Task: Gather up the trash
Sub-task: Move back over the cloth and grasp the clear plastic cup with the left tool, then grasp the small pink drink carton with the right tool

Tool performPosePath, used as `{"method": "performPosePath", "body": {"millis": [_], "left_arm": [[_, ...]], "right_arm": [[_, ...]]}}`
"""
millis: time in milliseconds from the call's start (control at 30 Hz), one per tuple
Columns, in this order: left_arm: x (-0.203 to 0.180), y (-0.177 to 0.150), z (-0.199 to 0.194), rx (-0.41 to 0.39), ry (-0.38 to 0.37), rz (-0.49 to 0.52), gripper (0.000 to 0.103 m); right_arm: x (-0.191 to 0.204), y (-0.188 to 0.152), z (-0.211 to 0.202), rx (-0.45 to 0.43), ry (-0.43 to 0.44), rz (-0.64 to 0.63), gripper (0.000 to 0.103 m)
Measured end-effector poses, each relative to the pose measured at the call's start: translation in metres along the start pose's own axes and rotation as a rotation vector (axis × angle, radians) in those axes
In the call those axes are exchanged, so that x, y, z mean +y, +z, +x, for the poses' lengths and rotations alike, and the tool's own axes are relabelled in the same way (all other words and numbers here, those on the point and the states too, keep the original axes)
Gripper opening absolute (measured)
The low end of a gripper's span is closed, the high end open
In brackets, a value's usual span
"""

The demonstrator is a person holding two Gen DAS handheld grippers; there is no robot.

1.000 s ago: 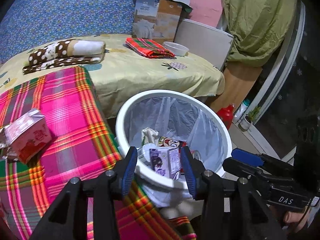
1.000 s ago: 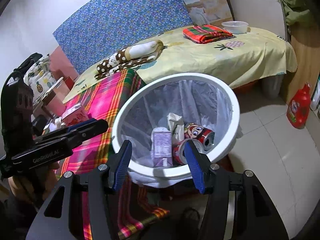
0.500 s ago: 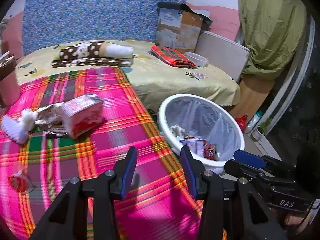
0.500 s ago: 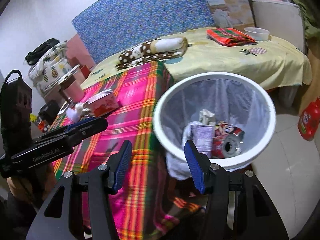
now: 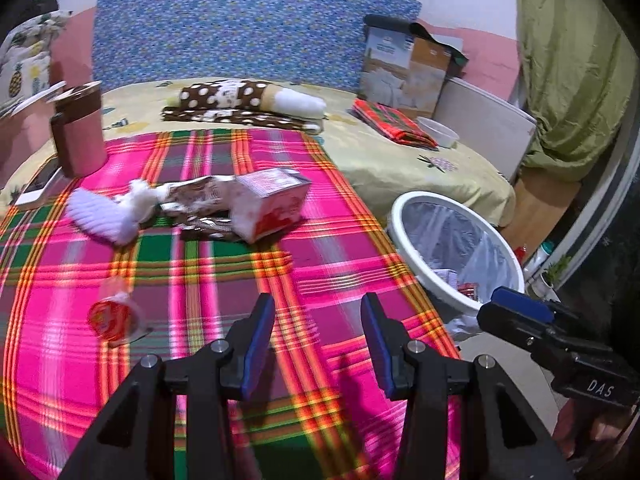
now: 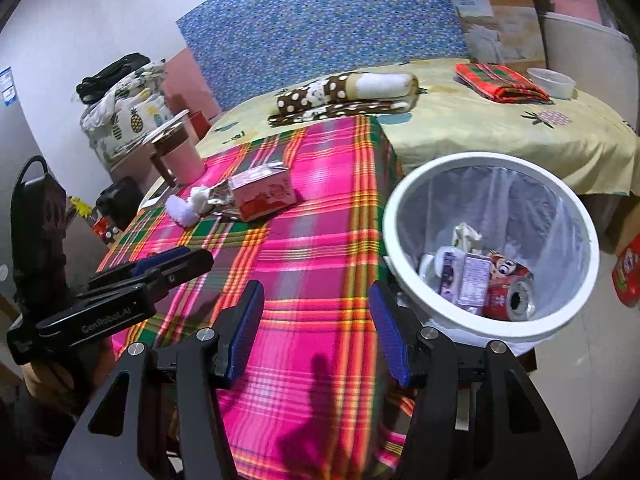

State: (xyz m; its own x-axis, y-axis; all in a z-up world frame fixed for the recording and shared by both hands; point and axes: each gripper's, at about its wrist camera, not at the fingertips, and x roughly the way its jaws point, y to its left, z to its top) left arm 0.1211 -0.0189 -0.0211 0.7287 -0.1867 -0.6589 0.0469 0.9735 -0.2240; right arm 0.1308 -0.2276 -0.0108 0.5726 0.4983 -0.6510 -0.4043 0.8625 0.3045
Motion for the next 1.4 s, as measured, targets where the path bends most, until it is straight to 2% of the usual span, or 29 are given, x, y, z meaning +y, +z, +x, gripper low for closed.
{"method": "performPosePath", "body": {"millis": [233, 300, 700, 833, 1067, 1100, 1167, 1400], "left_arm": [[0.027, -0.006, -0.011, -0.012, 0.054, -0.044, 0.047], [0.035, -0.007, -0.014, -0.017, 0.072, -0.057, 0.047], [0.097, -0.014, -0.019, -0.021, 0.219, -0.16, 0.049], [0.105, -0.015, -0.011, -0.009, 0.227, -0.18, 0.054], [0.109, -0.015, 0.009, 0.03, 0.242, -0.205, 0.054], [0.109, -0.015, 0.011, 0.037, 0.248, -0.203, 0.054], [0.111, -0.015, 0.015, 0.054, 0.255, -0.202, 0.044], [0.117, -0.014, 0.009, 0.034, 0.235, -0.2, 0.044]], "right_arm": [[0.02, 0.004, 0.01, 0.005, 0.013, -0.028, 0.058], [0.025, 0.006, 0.014, 0.006, 0.013, -0.032, 0.062], [0.046, 0.016, 0.035, 0.027, 0.028, -0.063, 0.062], [0.05, 0.019, 0.041, 0.036, 0.033, -0.069, 0.062], [0.056, 0.028, 0.053, 0.037, 0.038, -0.067, 0.062], [0.057, 0.029, 0.056, 0.038, 0.037, -0.067, 0.062], [0.058, 0.032, 0.06, 0.036, 0.032, -0.067, 0.062], [0.068, 0.048, 0.087, 0.039, -0.007, -0.062, 0.062]]}}
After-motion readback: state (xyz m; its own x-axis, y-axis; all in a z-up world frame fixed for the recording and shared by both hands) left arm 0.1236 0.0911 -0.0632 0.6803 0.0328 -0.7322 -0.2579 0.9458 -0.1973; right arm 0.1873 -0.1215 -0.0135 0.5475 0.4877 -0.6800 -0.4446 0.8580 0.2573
